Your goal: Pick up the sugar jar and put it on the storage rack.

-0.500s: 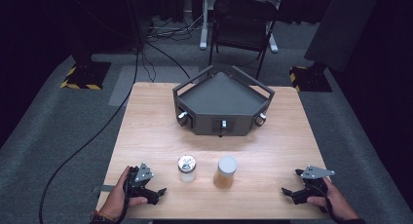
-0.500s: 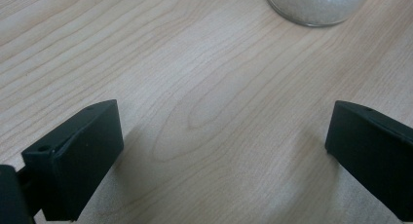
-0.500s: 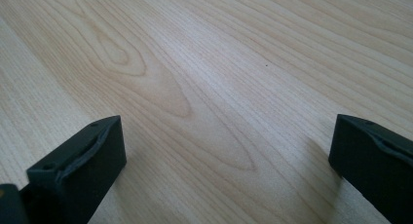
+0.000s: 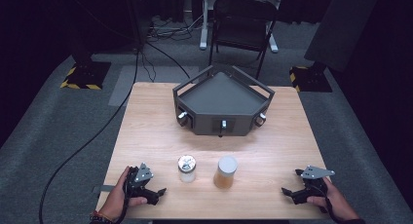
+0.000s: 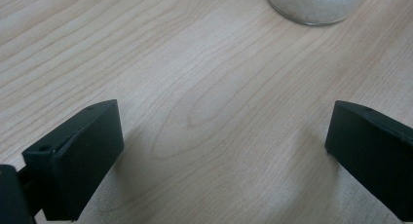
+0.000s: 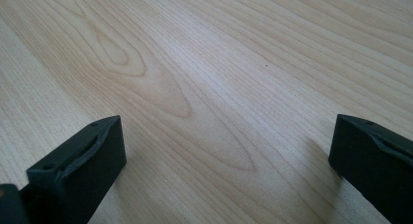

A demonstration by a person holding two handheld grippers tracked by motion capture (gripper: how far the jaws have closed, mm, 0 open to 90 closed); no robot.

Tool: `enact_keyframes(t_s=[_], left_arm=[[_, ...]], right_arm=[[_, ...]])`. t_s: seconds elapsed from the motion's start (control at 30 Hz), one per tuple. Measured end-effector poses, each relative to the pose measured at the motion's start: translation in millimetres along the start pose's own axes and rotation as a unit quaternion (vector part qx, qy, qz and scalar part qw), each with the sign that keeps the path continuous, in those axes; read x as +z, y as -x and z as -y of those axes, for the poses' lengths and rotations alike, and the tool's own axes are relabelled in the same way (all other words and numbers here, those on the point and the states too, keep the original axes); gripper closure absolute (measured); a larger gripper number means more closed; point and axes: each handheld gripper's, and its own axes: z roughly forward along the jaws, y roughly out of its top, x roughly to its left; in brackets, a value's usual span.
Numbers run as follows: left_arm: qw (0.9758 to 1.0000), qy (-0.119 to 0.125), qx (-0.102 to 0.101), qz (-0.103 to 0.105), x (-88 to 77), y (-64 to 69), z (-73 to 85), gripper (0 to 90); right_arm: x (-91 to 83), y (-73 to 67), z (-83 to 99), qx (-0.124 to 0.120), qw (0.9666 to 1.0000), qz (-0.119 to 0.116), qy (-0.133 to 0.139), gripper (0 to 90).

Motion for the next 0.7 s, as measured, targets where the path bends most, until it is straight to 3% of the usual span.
enact_keyframes(t_s=[0.5,0.7], left_arm=[[1.0,0.0,-0.001,-0.003,0.5,2.9,-0.9,0.1],[0.9998,-0.001,0.009,-0.017,0.2,10.1,-3.5,0.3]], right_arm=[[0.0,0.0,0.0,0.0,1.0,0.0,0.0,0.0],[0.0,0.0,-0.1,0.0,1.0,0.0,0.0,0.0]])
